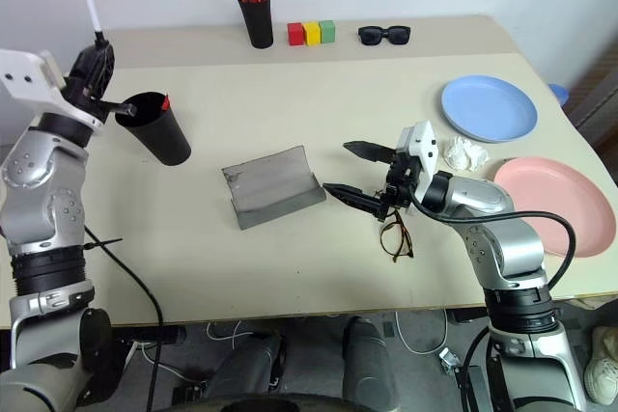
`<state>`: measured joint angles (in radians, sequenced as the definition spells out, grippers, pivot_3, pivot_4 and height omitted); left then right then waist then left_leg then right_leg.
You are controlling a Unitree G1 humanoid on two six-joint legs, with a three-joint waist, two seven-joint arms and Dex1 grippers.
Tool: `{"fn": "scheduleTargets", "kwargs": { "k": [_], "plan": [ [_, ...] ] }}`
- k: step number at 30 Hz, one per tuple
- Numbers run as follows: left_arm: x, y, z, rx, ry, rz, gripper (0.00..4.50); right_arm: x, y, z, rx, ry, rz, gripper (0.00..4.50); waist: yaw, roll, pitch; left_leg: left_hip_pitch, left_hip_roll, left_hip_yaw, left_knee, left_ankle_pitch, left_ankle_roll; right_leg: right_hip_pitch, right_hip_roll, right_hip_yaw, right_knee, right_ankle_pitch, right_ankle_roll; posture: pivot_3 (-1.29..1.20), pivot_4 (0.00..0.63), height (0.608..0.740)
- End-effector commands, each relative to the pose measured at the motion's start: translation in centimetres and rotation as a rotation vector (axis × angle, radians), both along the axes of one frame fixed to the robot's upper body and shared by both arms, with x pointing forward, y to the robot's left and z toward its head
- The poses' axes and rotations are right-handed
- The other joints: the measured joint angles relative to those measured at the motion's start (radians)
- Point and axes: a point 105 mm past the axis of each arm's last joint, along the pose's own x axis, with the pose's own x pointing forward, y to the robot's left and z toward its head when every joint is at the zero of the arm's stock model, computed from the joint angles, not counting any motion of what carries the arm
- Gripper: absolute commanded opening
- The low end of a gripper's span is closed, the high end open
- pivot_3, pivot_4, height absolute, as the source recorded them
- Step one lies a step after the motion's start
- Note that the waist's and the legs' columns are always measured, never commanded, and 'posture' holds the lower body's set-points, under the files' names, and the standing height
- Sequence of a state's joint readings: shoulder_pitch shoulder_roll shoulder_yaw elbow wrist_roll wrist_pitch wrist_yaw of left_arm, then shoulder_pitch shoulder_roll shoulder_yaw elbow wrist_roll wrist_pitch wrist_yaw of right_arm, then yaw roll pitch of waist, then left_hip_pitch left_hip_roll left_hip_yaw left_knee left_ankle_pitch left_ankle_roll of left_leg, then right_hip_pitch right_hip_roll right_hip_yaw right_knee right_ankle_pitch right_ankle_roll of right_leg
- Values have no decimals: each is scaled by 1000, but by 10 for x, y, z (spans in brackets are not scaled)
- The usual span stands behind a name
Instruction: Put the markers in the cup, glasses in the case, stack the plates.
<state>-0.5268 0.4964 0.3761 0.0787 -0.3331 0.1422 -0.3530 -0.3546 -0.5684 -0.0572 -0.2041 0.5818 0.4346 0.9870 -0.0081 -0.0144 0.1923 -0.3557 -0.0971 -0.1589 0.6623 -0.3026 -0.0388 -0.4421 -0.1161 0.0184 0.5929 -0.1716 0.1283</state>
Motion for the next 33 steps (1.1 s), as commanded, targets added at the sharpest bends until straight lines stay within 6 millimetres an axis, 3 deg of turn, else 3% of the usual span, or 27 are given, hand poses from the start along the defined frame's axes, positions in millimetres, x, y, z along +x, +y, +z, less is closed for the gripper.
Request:
{"fn": "scheduleTargets", "kwargs": {
  "k": [1, 9, 13, 22, 24, 30, 33],
  "plan": [
    [-1, -1, -2, 7, -12, -6, 32, -3, 2, 11, 6, -56, 11, 4500, 0, 0, 0, 0, 0, 0, 0, 0, 0, 0, 0, 0, 0, 0, 0, 0, 150, 740],
    [7, -4, -27, -27, 69, -10, 32, -2, 2, 12, 0, -64, 9, 4500, -2, 0, 0, 0, 0, 0, 0, 0, 0, 0, 0, 0, 0, 0, 0, 0, 150, 740],
    [7, -6, -30, -2, 66, 9, 32, -2, 0, 11, -7, -65, 0, 4500, -1, 0, 0, 0, 0, 0, 0, 0, 0, 0, 0, 0, 0, 0, 0, 0, 150, 740],
    [6, 0, -26, -2, 52, 20, 4462, -1, -1, 11, -9, -68, -6, 4500, -1, 0, 0, 0, 0, 0, 0, 0, 0, 0, 0, 0, 0, 0, 0, 0, 150, 740],
    [5, -8, -23, -27, 47, -37, 4462, 0, -1, 11, -9, -68, -7, 4500, -1, 0, 0, 0, 0, 0, 0, 0, 0, 0, 0, 0, 0, 0, 0, 0, 150, 740],
    [-17, -67, -9, -57, 73, -474, 4462, 1, -2, 10, -11, -67, -11, 4500, -2, 0, 0, 0, 1, 0, 0, 0, 0, 0, 0, 0, 0, 0, 0, 0, 150, 740],
    [-26, -89, -17, 36, 154, -601, 4462, 3, -5, 10, -15, -68, -21, 4500, -3, 0, 0, 0, 1, 0, 0, 0, 0, 0, 0, 0, 0, 0, 0, 0, 150, 740]
  ]
}}
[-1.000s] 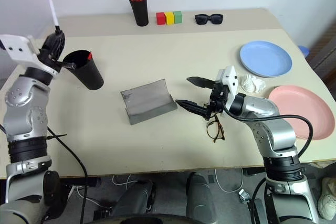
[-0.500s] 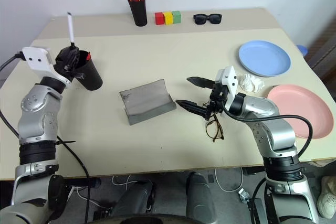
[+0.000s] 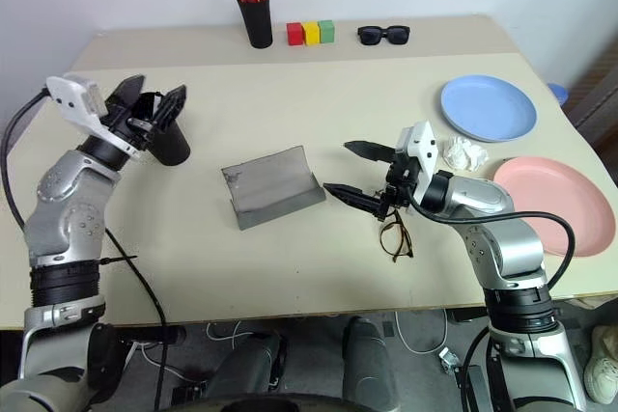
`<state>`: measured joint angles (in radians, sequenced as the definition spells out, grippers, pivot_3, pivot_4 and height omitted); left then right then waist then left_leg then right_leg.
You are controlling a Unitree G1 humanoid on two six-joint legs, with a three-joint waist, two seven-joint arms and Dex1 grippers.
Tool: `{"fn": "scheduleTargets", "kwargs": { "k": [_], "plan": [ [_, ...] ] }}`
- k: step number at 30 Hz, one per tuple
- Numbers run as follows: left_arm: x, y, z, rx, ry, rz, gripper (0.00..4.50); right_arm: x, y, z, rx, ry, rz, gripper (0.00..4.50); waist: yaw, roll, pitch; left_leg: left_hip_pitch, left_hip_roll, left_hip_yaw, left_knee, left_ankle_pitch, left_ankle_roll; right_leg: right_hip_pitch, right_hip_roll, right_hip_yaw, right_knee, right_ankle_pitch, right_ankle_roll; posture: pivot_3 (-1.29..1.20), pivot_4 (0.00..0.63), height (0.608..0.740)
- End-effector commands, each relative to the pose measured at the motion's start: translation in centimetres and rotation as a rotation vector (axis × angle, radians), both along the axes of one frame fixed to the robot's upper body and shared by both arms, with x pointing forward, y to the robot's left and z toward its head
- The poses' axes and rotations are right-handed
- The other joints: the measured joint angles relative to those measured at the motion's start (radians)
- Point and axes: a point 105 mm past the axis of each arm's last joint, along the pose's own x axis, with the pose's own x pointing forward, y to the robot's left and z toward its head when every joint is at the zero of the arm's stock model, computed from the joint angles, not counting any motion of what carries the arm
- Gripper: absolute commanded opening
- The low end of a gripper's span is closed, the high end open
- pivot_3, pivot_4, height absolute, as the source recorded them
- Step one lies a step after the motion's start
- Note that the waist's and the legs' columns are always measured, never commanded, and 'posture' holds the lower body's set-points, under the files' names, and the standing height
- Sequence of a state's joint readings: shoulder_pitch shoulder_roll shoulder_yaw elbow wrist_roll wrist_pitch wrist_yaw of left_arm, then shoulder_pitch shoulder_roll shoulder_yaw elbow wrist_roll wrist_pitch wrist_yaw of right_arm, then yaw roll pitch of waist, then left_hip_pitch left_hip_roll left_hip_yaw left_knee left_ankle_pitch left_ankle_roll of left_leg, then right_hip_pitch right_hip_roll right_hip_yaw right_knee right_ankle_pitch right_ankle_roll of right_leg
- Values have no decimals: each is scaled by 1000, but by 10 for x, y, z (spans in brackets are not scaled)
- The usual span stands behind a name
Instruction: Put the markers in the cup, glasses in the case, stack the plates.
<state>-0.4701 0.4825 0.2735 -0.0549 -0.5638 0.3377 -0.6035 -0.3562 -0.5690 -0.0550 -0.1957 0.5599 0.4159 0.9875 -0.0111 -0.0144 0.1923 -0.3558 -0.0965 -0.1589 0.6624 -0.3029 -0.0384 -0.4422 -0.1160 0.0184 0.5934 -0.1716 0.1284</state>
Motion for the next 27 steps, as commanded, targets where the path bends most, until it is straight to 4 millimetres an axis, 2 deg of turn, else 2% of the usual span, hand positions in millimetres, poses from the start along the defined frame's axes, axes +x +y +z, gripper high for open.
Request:
{"fn": "scheduleTargets", "kwargs": {
  "k": [1, 7, 12, 16, 20, 23, 27],
  "plan": [
    [-17, -26, -4, 90, 61, -194, 4462, 2, -5, 11, 1, -54, -15, 4500, -1, 0, 0, 0, 0, 0, 0, 0, 0, 0, 0, 0, 0, 0, 0, 0, 150, 740],
    [-47, -65, -57, 165, 417, -507, 4462, 9, -25, 10, -42, -67, -78, 4500, -3, 1, 0, 1, 0, 0, 0, 0, 1, 0, 1, 0, 1, 0, 0, 0, 150, 740],
    [-49, -86, -79, 198, 505, -583, 4462, 8, -23, 12, -33, -76, -80, 4500, 0, 1, 0, 1, 0, 0, 0, 0, 1, 0, 1, 0, 0, 0, 0, 0, 150, 740],
    [-43, -92, -93, 229, 523, -570, 4462, 8, -18, 13, -24, -85, -80, 4500, -2, 1, 0, 0, 0, 0, 0, 0, 1, 0, 1, 0, 0, 0, 0, 0, 150, 740],
    [-50, -100, -102, 257, 559, -619, 4462, 7, -16, 12, -21, -87, -80, 4500, 0, 1, 0, 0, 0, 0, 0, 0, 1, 0, 1, 1, 0, 0, 0, 0, 150, 740],
    [-50, -99, -108, 284, 570, -609, 3621, 7, -16, 13, -22, -89, -83, 4500, 0, 1, 0, 0, 0, 0, 0, 0, 1, 0, 1, 1, 0, 0, 0, 0, 150, 740],
    [-52, -99, -111, 274, 595, -610, 1688, 7, -15, 13, -23, -94, -86, 4500, 0, 1, 0, 0, 1, 0, 0, 0, 1, 0, 1, 1, 0, 0, 0, 0, 150, 740]
  ]
}}
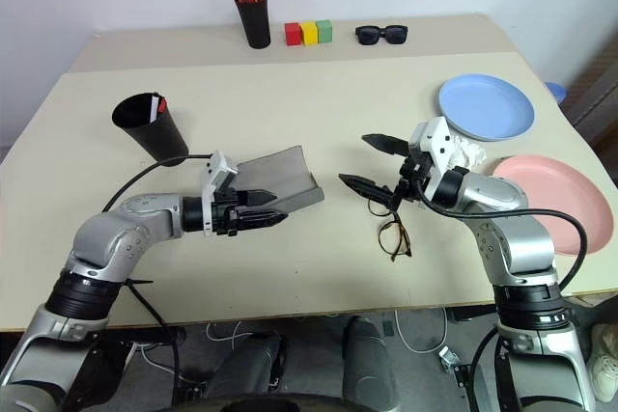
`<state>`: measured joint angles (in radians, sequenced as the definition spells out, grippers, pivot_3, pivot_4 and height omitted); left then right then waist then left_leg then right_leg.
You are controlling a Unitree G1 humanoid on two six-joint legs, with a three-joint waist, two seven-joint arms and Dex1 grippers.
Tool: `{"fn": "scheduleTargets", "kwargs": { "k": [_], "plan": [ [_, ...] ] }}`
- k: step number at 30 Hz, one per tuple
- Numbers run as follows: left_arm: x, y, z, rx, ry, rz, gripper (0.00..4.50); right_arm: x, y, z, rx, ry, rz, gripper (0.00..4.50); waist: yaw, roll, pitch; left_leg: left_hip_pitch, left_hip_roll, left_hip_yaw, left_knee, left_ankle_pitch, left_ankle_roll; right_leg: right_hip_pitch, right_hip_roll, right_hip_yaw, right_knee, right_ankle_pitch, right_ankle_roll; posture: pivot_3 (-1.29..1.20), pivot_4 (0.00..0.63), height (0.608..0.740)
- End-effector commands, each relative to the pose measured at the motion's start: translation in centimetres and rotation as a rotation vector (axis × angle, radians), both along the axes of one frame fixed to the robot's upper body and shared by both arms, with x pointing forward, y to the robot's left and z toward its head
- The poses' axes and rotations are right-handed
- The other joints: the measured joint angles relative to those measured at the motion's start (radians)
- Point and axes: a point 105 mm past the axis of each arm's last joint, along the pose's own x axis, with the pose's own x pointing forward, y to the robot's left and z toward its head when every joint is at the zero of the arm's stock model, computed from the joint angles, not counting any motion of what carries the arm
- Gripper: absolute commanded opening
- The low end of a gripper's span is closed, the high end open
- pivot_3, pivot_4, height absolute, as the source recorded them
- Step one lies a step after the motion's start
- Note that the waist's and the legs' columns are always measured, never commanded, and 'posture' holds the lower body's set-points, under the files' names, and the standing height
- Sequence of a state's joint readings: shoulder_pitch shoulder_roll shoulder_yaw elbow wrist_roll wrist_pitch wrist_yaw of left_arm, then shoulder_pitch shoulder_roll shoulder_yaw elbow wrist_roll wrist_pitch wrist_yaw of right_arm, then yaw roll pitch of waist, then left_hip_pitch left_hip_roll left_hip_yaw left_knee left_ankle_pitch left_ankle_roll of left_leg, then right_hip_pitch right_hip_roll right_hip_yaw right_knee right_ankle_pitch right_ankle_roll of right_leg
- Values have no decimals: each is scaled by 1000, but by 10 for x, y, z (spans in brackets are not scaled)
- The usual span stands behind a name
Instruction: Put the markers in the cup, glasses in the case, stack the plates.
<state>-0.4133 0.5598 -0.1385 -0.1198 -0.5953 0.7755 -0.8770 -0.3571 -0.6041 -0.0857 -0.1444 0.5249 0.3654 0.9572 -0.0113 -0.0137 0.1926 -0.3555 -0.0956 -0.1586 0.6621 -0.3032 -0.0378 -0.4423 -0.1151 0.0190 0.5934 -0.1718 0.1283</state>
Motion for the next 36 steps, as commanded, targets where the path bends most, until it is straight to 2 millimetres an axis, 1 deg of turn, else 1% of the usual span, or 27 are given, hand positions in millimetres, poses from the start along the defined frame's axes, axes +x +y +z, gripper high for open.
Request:
{"fn": "scheduleTargets", "kwargs": {
  "k": [1, 2, 3, 4, 9, 12, 17, 20, 23, 27, 28, 31, 33, 35, 36],
  "plan": [
    [-2, 1, 4, 1, -8, -8, 1189, -4, 5, 12, 8, -62, 19, 4500, 0, 0, 0, 0, 0, 0, 0, 0, 0, 0, 0, 0, 0, 0, 0, 0, 150, 740],
    [-3, 0, 4, -3, -8, -13, 790, -3, 5, 13, 8, -63, 17, 4500, 0, 0, 0, 0, 0, 0, 0, 0, 0, 0, 0, 0, 0, 0, 0, 0, 150, 740],
    [-2, 0, 4, -6, -8, -12, 235, -3, 6, 13, 9, -64, 16, 4500, 0, 0, 0, 0, 0, 0, 0, 0, 0, 0, 0, 0, 0, 0, 0, 0, 150, 740],
    [-2, 1, 5, -3, -9, -7, 106, -3, 6, 13, 9, -65, 17, 4500, 0, 0, 0, 0, 0, 0, 0, 0, 0, 0, 0, 0, 0, 0, 0, 0, 150, 740],
    [0, 8, 3, 25, 5, -12, 106, -1, 7, 15, 9, -75, 14, 4500, -1, 0, 0, 0, 0, 0, 0, 0, 0, 0, 0, 0, 0, 0, 0, 0, 150, 740],
    [3, 15, 5, 44, -11, -24, 106, 0, 8, 16, 13, -77, 15, 4500, -1, 0, 0, 0, 0, 0, 0, 0, 0, 0, 0, 0, 0, 0, 0, 0, 150, 740],
    [10, 39, 14, 138, -60, -141, 106, 1, 10, 15, 10, -79, 20, 4500, -1, 0, 0, 0, 0, 0, 0, 0, 0, 0, 0, 0, 0, 0, 0, 0, 150, 740],
    [21, 50, 18, 183, -116, -205, 106, 1, 11, 14, 7, -82, 21, 4500, -1, 0, 0, 0, -1, 1, 0, 0, 0, 0, 0, 0, 0, 0, 0, 0, 150, 740],
    [23, 51, 26, 156, -151, -296, 106, 2, 12, 16, 9, -88, 21, 4500, 1, 0, 0, 0, -1, 0, 0, 0, 0, 0, 0, 0, 0, 0, 0, 0, 150, 740],
    [27, 50, 24, 184, -209, -358, 106, 1, 11, 15, 5, -90, 18, 4500, 0, 0, 0, 0, -1, 0, 0, 0, 1, 0, 0, 0, -1, 0, 0, 0, 150, 740],
    [30, 50, 28, 170, -220, -344, 106, 1, 10, 15, 3, -88, 16, 4500, 0, 0, 0, 0, -1, 0, 0, 0, 1, 0, 0, 0, 0, 0, 0, 0, 150, 740],
    [38, 48, 50, 76, -258, -283, 929, -1, 7, 14, -8, -89, 5, 4500, -1, 0, 0, -1, -1, 0, 0, 0, 1, -1, 0, 0, 0, 0, 0, 0, 150, 740],
    [34, 44, 66, -24, -258, -273, 1894, -1, 4, 13, -20, -77, -5, 4500, -2, 0, 0, -1, -1, 0, 0, 0, 1, -1, 0, 0, 0, 0, 0, 0, 150, 740],
    [26, 46, 74, -73, -251, -267, 2869, -1, -1, 12, -52, -56, -31, 4500, -3, 0, 0, -1, 0, 0, 0, -1, 1, -1, 0, 0, 0, 0, 0, 0, 150, 740],
    [20, 47, 76, -92, -255, -259, 3460, -1, -5, 10, -70, -33, -49, 4500, -5, 0, 0, -1, 0, 0, 0, -1, 1, -1, 0, 0, 0, 0, 0, 0, 150, 740]
  ]
}}
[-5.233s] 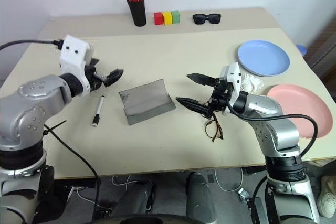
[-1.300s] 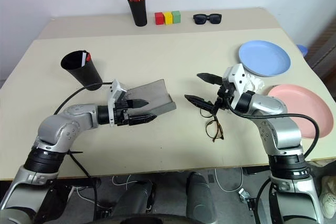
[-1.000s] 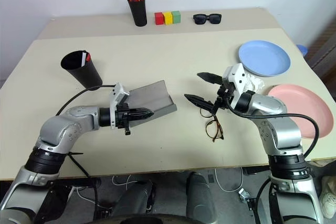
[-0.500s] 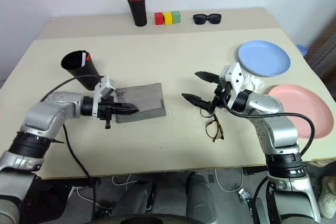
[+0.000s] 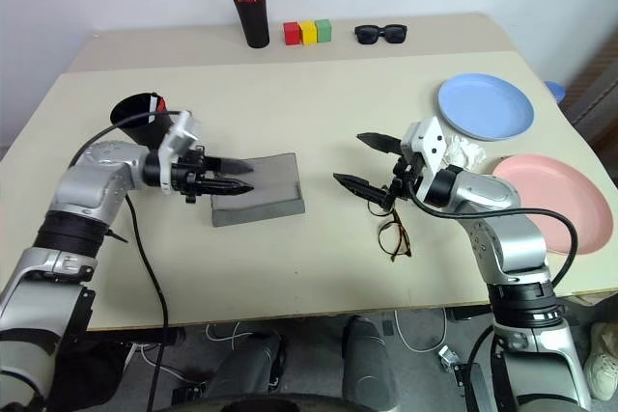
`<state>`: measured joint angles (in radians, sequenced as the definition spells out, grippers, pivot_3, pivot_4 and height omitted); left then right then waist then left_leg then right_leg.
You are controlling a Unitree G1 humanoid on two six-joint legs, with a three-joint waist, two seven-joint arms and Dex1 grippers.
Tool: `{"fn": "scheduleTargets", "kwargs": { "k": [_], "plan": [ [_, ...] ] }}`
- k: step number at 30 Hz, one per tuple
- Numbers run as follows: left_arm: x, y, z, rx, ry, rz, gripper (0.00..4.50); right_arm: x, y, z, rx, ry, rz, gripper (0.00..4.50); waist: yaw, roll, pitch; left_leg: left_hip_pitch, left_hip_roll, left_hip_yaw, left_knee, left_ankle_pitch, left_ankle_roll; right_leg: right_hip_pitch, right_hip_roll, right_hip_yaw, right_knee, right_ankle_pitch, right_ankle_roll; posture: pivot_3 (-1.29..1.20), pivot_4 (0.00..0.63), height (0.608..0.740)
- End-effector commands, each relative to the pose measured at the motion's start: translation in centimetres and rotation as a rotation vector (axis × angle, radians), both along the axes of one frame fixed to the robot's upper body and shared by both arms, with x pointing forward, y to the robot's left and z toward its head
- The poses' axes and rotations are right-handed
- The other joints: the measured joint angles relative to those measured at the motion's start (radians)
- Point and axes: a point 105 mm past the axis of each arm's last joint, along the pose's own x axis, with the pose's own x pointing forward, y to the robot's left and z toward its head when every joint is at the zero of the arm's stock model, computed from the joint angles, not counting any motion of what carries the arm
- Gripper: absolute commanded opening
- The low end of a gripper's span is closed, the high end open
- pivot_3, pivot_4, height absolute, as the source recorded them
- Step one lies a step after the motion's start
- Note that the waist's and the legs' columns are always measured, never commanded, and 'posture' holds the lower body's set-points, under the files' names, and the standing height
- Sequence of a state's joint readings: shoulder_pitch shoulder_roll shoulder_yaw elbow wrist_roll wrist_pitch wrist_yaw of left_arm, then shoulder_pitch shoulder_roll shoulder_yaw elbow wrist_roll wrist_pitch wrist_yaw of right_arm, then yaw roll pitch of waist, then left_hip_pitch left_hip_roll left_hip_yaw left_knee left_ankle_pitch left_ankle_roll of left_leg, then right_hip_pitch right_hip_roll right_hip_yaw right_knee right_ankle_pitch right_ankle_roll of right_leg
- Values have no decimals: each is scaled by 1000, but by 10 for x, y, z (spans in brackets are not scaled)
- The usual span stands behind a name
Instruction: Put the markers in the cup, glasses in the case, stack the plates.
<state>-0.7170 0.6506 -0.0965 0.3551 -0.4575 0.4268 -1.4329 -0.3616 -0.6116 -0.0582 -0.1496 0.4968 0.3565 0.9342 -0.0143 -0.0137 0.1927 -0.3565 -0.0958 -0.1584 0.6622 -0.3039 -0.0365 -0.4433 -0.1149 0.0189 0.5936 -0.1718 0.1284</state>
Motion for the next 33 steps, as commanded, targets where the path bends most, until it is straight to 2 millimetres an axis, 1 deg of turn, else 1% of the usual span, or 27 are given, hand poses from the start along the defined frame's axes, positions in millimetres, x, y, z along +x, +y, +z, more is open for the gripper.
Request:
{"fn": "scheduleTargets", "kwargs": {
  "k": [1, 2, 3, 5, 8, 11, 14, 15, 17, 20, 24, 25, 26, 30, 33],
  "plan": [
    [-17, 5, 25, -105, -30, 7, 3920, -5, -11, 12, -53, -15, -49, 4500, -4, 1, 0, 0, 0, 0, 0, 0, 0, 0, 0, 0, 0, 0, 0, 0, 150, 740],
    [-22, 7, 27, -126, -25, 13, 4415, -8, -13, 13, -70, -10, -58, 4500, -4, 1, 0, 1, 2, 0, 0, 0, 1, 0, 0, 1, 0, 0, 0, 0, 150, 740],
    [-28, 10, 29, -142, -19, 20, 4415, -11, -18, 13, -87, 3, -87, 4500, -3, 1, 0, 1, 2, 0, 0, -1, 1, 0, 0, 1, 0, 0, 0, 0, 150, 740],
    [-39, 17, 30, -161, -38, 36, 4415, -20, -25, 8, -137, 88, -115, 4500, -1, 1, 0, 0, 2, 0, -1, -1, 1, -1, 0, 1, 1, 0, 0, 0, 150, 740],
    [-51, 24, 30, -183, -86, 75, 4415, -34, -29, 8, -205, 145, -157, 4500, 5, 1, 0, 0, 2, 0, 0, -1, 1, -1, 0, 1, 0, 0, 0, 0, 150, 740],
    [-63, 29, 27, -171, -122, 86, 4415, -41, -37, -9, -305, 270, -249, 4500, 6, 1, 0, 0, 3, 1, 0, -1, 1, 1, 0, 1, 0, 0, 0, 0, 150, 740],
    [-67, 32, 29, -184, -129, 100, 4415, -44, -55, -23, -349, 389, -356, 4500, 16, 0, 0, 0, 3, 1, 1, -1, 1, 1, 0, 1, -1, 0, 0, 0, 150, 740],
    [-68, 33, 29, -185, -130, 105, 4415, -43, -61, -27, -338, 438, -396, 4500, 20, 0, 0, 0, 3, 2, 1, -1, 1, 1, 0, 1, -1, -1, 0, 0, 150, 740],
    [-71, 36, 25, -175, -121, 108, 4415, -46, -65, -32, -321, 523, -417, 4500, 23, 0, 0, 0, 3, 3, 1, -1, 1, 1, 0, 1, -1, -1, 0, 0, 150, 740],
    [-71, 39, 20, -168, -119, 123, 4415, -38, -64, -33, -203, 618, -466, 4500, 23, 0, 0, 0, 3, 3, 1, -1, 1, 1, 0, 1, -2, 0, -1, 0, 150, 740],
    [-71, 39, 20, -174, -124, 133, 4415, -35, -63, -39, -161, 707, -503, 4500, 28, 0, 0, 0, 4, 3, 1, -1, 1, 1, 0, 1, -2, 0, -1, 0, 150, 740],
    [-71, 39, 19, -173, -123, 134, 4500, -35, -61, -39, -151, 724, -501, 3930, 28, 0, 0, 0, 4, 3, 1, -1, 1, 1, 0, 0, -2, 0, -1, 0, 150, 740],
    [-72, 39, 17, -171, -121, 134, 4500, -36, -60, -40, -158, 731, -500, 3585, 27, 0, 0, -1, 3, 3, 1, -1, 1, 1, 0, 0, -2, 0, -1, 0, 150, 740],
    [-72, 43, 12, -161, -124, 143, 4500, -40, -57, -44, -193, 752, -491, 1666, 26, 0, 0, -1, 3, 3, 1, -1, 2, 1, 0, 1, -4, 0, 0, 0, 150, 740],
    [-74, 43, 12, -163, -124, 148, 4500, -40, -60, -46, -220, 761, -508, 1666, 26, 0, 0, 0, 3, 3, 1, -1, 2, 1, 0, 0, -4, 0, 0, 0, 150, 740]
  ]
}}
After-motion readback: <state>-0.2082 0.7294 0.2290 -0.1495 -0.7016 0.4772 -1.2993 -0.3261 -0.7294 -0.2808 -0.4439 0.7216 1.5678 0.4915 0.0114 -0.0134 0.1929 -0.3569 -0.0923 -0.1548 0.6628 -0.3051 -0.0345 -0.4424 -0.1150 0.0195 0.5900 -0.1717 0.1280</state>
